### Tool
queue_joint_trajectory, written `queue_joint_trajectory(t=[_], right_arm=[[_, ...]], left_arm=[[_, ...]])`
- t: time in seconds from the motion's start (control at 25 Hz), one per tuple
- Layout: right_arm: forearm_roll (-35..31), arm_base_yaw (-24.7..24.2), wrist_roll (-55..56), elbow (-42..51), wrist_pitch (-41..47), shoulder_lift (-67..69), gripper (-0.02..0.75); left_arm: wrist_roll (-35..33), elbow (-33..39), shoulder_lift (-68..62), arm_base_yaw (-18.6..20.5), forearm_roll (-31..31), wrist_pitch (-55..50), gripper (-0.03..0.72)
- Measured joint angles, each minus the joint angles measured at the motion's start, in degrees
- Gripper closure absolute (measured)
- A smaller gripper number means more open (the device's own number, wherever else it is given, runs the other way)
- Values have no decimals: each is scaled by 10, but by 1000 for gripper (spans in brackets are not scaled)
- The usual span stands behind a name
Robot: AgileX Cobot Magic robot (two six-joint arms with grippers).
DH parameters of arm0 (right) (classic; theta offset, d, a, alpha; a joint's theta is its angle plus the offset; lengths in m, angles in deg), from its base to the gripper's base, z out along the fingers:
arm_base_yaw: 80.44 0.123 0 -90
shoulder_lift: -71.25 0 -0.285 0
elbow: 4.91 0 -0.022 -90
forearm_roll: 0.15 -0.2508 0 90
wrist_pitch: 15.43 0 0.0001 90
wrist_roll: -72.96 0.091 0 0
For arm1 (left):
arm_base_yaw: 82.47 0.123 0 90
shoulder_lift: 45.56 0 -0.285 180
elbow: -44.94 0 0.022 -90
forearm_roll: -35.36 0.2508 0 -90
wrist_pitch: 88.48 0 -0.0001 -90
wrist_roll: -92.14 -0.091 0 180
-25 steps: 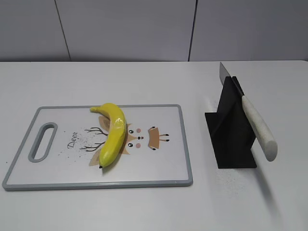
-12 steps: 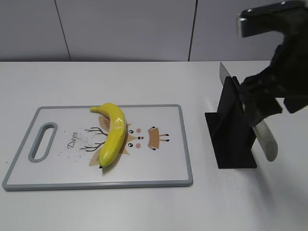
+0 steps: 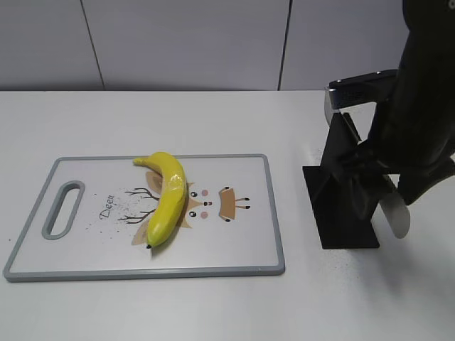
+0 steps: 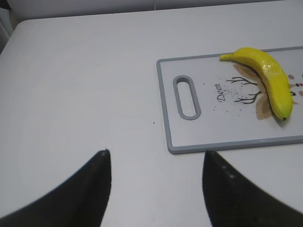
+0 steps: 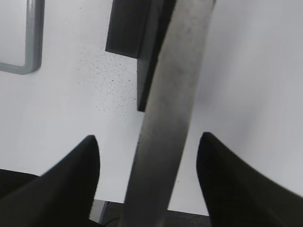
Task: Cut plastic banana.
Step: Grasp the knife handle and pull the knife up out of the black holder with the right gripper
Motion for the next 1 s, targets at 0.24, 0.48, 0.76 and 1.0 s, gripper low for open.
queue_joint_trajectory(t=[0.24, 0.48, 0.76, 1.0], right_arm=[[1, 0, 5, -1, -7, 36, 481], [8, -2, 37, -1, -8, 20, 556], [9, -2, 43, -1, -15, -78, 566], [11, -2, 43, -12, -37, -153, 572]], left_arm=[[0, 0, 0, 0, 0, 0, 100], [0, 0, 0, 0, 0, 0, 100], [0, 0, 0, 0, 0, 0, 100], [0, -11, -1, 0, 0, 21, 100]])
